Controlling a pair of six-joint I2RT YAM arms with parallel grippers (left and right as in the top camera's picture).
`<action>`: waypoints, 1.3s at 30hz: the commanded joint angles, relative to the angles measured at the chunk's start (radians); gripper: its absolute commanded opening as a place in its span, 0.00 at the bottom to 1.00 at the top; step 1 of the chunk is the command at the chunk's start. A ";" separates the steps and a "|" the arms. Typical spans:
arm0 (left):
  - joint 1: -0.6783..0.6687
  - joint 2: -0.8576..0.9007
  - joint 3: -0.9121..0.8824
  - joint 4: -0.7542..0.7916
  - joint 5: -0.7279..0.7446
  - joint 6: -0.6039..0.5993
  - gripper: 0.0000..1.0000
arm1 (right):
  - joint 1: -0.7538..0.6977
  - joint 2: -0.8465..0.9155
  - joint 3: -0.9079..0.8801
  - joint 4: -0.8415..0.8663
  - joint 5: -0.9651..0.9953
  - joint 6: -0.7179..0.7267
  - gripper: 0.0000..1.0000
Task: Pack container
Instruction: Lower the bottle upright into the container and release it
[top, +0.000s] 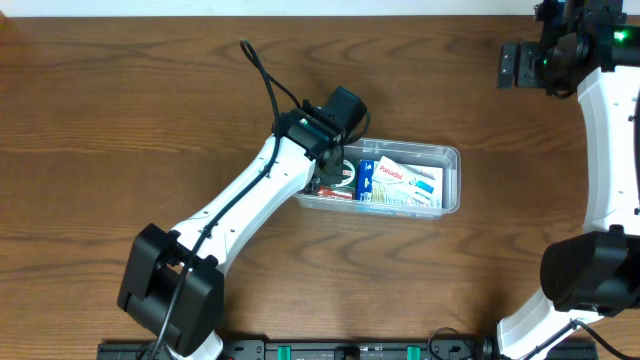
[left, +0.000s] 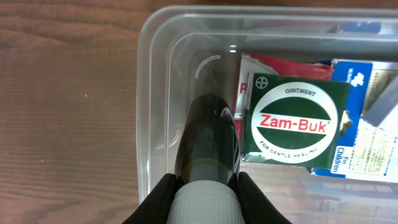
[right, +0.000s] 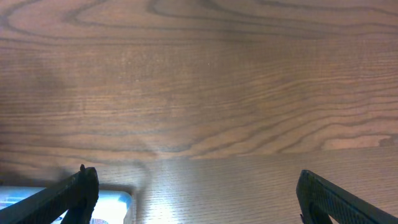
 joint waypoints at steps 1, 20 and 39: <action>0.005 0.008 -0.020 0.011 -0.008 -0.012 0.23 | -0.003 0.004 0.014 0.002 0.003 0.010 0.99; 0.004 0.083 -0.050 0.060 0.007 -0.020 0.23 | -0.003 0.004 0.014 0.002 0.003 0.010 0.99; 0.004 0.089 -0.043 0.070 0.007 -0.011 0.40 | -0.003 0.004 0.014 0.002 0.003 0.010 0.99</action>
